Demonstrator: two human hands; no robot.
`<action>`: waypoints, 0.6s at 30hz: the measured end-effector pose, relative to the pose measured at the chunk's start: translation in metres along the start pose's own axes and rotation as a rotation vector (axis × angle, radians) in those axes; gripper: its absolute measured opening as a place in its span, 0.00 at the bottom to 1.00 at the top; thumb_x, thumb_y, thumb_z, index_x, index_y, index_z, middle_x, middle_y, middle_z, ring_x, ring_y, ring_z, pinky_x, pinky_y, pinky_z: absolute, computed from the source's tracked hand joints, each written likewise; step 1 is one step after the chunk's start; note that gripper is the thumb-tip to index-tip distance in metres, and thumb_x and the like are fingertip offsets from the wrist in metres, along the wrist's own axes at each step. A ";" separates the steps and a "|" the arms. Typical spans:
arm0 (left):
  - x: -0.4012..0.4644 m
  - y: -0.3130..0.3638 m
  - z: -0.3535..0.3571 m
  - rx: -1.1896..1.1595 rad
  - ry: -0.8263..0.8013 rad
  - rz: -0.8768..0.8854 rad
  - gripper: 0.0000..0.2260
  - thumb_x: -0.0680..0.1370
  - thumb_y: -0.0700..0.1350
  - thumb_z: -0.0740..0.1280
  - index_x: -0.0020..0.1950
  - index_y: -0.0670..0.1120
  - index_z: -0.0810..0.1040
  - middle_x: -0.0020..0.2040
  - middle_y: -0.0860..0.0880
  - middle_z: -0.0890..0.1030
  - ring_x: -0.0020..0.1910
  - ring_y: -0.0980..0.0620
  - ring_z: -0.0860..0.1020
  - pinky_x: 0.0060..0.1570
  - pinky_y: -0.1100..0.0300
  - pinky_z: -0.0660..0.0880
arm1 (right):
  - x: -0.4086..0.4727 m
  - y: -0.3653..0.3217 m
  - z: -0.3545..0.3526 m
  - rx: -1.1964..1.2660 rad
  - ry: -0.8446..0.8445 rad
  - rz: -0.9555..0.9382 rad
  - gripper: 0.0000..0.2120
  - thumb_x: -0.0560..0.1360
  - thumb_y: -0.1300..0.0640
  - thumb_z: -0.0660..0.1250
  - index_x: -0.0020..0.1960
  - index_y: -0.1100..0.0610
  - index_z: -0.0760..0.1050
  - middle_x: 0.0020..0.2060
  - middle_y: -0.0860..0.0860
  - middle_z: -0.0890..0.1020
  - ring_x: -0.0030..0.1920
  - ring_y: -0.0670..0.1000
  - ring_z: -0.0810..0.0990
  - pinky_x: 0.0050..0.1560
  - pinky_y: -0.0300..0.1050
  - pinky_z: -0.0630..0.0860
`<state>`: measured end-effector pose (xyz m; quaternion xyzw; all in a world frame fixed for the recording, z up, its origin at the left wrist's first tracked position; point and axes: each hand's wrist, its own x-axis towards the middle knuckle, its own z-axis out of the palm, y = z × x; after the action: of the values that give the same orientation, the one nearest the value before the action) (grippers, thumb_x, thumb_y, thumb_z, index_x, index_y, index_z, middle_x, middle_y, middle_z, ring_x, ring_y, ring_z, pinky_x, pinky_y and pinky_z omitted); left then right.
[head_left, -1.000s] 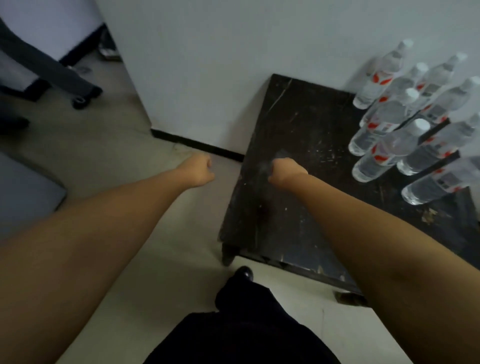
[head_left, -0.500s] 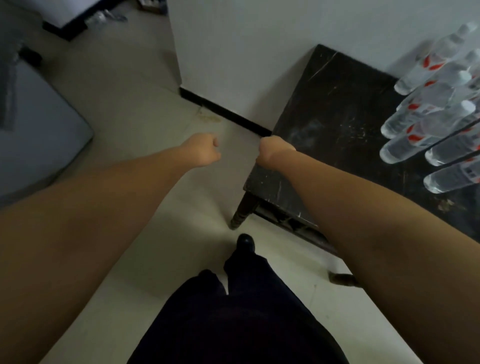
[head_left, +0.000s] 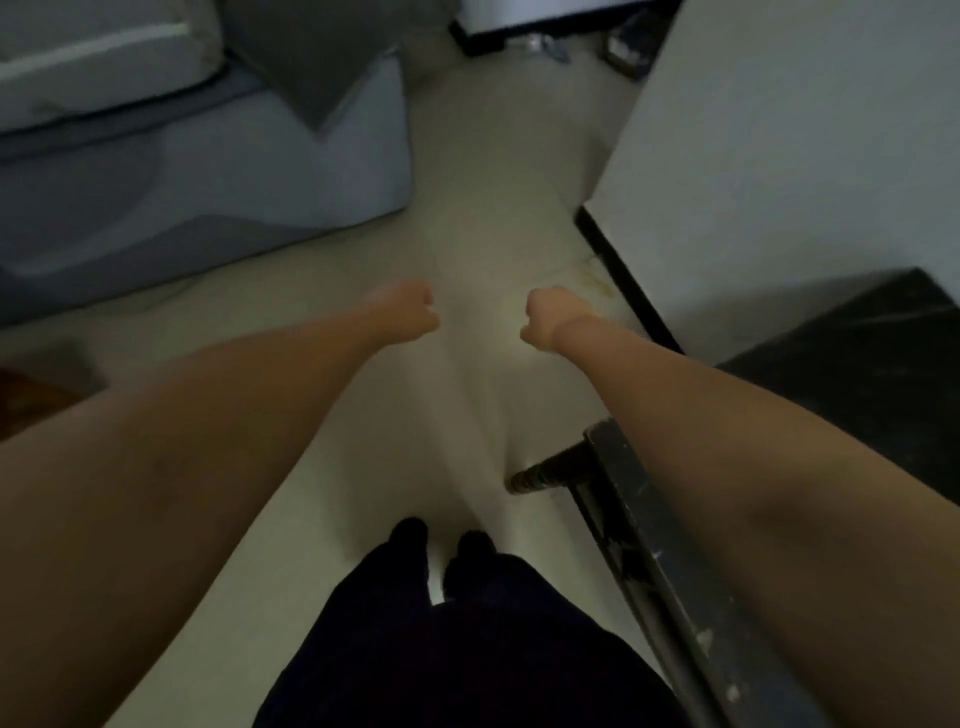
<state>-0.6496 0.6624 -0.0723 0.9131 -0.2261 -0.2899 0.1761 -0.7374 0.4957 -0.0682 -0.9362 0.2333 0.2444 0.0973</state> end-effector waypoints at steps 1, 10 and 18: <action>-0.005 -0.006 0.000 -0.029 0.009 -0.037 0.17 0.77 0.41 0.64 0.66 0.39 0.71 0.62 0.38 0.75 0.61 0.40 0.74 0.59 0.54 0.71 | 0.002 -0.007 -0.001 -0.019 0.001 -0.032 0.18 0.79 0.59 0.61 0.68 0.62 0.70 0.65 0.60 0.74 0.64 0.59 0.74 0.60 0.47 0.72; -0.092 -0.072 0.011 -0.152 0.277 -0.429 0.20 0.78 0.45 0.65 0.70 0.42 0.69 0.65 0.40 0.74 0.62 0.41 0.74 0.56 0.54 0.72 | 0.001 -0.096 0.004 -0.221 -0.036 -0.450 0.18 0.78 0.56 0.62 0.67 0.60 0.72 0.62 0.58 0.76 0.61 0.59 0.76 0.55 0.46 0.73; -0.220 -0.149 0.028 -0.289 0.417 -0.774 0.19 0.78 0.45 0.65 0.68 0.41 0.71 0.63 0.40 0.75 0.62 0.41 0.74 0.56 0.55 0.71 | -0.058 -0.208 0.041 -0.470 -0.092 -0.832 0.21 0.79 0.55 0.61 0.70 0.61 0.67 0.65 0.60 0.73 0.62 0.60 0.75 0.60 0.51 0.75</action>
<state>-0.7802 0.8952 -0.0625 0.9354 0.2142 -0.1731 0.2220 -0.6985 0.7116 -0.0604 -0.9349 -0.2275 0.2721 -0.0169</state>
